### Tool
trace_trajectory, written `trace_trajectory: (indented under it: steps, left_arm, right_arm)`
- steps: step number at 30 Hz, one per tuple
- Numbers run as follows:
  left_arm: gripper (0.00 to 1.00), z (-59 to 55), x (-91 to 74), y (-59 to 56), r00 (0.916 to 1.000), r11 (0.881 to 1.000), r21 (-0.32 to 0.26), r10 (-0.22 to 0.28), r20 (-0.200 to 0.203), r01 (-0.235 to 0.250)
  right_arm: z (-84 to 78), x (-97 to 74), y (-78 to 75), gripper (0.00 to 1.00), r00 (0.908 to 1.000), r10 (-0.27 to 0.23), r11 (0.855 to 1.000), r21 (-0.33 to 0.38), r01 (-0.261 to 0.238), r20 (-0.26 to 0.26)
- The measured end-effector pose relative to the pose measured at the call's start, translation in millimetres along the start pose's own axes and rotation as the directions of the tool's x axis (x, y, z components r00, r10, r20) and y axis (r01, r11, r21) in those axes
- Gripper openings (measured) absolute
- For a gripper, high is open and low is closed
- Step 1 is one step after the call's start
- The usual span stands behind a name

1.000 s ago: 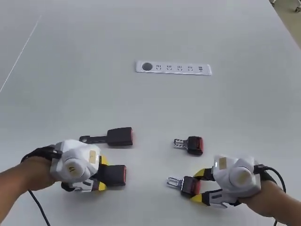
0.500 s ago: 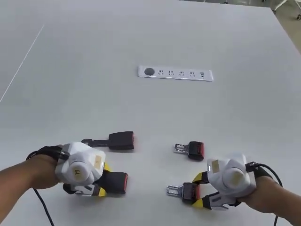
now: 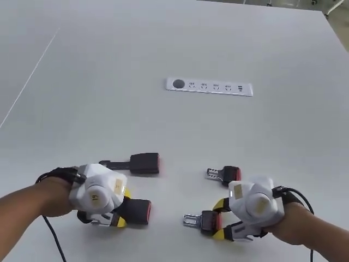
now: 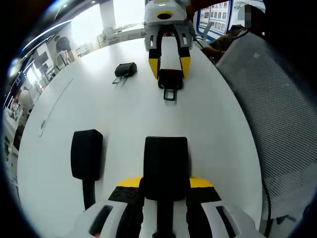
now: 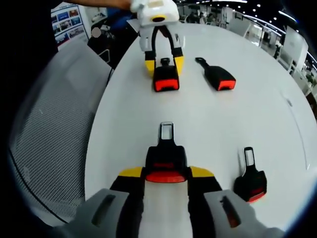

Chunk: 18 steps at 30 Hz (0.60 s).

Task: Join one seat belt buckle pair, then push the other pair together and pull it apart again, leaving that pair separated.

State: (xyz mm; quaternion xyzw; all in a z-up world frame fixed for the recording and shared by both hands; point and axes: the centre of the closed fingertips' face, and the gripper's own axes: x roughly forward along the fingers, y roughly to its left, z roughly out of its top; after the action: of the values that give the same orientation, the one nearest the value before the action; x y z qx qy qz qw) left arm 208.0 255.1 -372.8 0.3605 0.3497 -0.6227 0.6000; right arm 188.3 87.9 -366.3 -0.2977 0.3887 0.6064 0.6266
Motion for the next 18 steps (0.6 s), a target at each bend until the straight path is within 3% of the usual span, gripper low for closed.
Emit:
trace_trajectory:
  steps: [18]
  left_arm:
    - [0.34,0.5,0.0,-0.2,1.0000,1.000,-0.006,0.001,-0.005,-0.001]
  right_arm:
    - [39.7,24.1,-4.2,0.33,0.9987,0.016,0.999,-0.030,-0.015,0.049]
